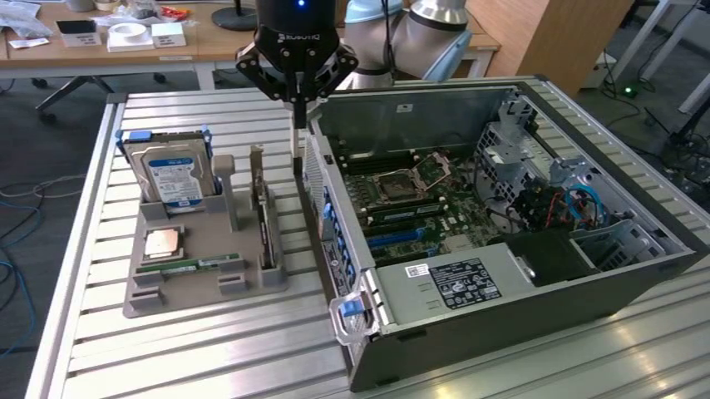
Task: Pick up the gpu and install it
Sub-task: 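Reach for the gpu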
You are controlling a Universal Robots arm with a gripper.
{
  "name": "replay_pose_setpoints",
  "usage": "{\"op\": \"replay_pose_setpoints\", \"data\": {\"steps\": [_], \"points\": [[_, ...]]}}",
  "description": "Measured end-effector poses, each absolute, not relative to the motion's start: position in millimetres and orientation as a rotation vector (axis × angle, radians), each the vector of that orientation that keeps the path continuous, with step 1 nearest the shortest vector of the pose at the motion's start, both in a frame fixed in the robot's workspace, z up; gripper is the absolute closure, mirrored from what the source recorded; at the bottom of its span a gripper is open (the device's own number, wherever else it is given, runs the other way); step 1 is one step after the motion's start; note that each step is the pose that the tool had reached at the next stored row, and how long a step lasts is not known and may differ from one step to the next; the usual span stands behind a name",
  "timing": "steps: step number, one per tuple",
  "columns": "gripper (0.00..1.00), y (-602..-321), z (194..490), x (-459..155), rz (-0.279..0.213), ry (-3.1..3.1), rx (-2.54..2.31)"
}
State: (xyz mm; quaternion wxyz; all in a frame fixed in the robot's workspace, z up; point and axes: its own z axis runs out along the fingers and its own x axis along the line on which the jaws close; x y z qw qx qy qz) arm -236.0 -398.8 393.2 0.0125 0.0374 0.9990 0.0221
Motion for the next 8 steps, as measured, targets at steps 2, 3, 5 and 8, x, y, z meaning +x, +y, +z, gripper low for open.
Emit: {"op": "replay_pose_setpoints", "data": {"steps": [2,3,5,8], "points": [[0.89,-398.8,393.2,-238.1,0.069,3.114,0.117],[0.89,-398.8,393.2,-239.1,0.069,3.114,0.117],[0.89,-398.8,393.2,-241.2,0.069,3.114,0.117],[0.89,-398.9,393.2,-244.4,0.069,3.114,0.117]]}}
